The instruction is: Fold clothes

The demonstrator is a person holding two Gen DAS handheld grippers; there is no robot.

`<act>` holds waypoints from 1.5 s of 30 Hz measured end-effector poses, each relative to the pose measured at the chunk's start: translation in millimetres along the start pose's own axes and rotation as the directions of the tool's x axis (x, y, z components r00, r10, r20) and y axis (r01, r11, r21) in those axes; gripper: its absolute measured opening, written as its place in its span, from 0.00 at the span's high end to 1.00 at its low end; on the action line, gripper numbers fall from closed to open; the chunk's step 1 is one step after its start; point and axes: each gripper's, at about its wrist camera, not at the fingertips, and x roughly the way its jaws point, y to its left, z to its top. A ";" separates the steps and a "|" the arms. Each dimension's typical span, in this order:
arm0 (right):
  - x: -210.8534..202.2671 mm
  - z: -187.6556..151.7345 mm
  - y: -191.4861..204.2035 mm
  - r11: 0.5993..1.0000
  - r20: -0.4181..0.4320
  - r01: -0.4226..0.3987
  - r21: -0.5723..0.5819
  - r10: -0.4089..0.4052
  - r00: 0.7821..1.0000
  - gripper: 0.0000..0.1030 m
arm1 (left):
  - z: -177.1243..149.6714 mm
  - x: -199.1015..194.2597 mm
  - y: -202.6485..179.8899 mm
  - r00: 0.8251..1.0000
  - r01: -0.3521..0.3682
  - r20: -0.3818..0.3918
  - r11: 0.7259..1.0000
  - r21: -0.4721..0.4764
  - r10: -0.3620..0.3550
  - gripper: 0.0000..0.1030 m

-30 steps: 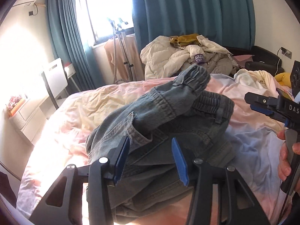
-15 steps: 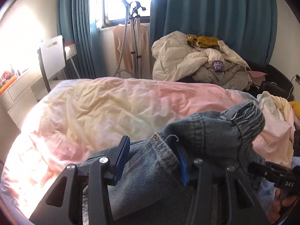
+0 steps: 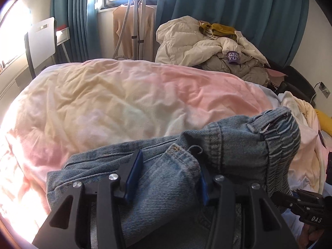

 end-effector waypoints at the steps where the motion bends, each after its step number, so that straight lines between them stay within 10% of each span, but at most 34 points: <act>1: -1.3 0.2 -4.0 1.000 0.010 -0.024 0.019 0.024 1.000 0.80 | -1.1 -7.8 -0.5 1.000 0.015 0.008 1.000 -0.008 -0.015 0.53; 11: -28.1 -3.6 -4.0 0.999 0.132 -0.023 0.044 0.017 0.991 0.66 | -33.5 -98.8 -1.5 0.994 -0.006 0.110 0.999 -0.044 0.010 0.52; 18: -50.2 -12.2 -20.5 0.974 0.221 -0.082 0.209 0.035 0.975 0.26 | -84.3 -143.6 7.3 0.985 -0.052 0.165 0.999 0.010 0.050 0.52; 29: -25.6 -38.3 -47.0 0.867 0.205 -0.254 0.429 0.181 0.962 0.26 | -127.2 -127.4 -13.7 0.993 -0.115 0.064 0.955 0.272 0.101 0.52; 37: -22.1 -17.0 -37.8 0.886 0.272 -0.282 0.367 0.188 0.944 0.46 | -146.5 -96.0 -38.5 0.964 -0.265 0.099 0.849 0.458 0.248 0.52; 45: -16.0 -28.9 -31.9 0.920 0.206 -0.192 0.342 0.126 0.970 0.44 | -144.7 -79.3 -48.7 0.936 -0.351 0.158 0.794 0.496 0.315 0.52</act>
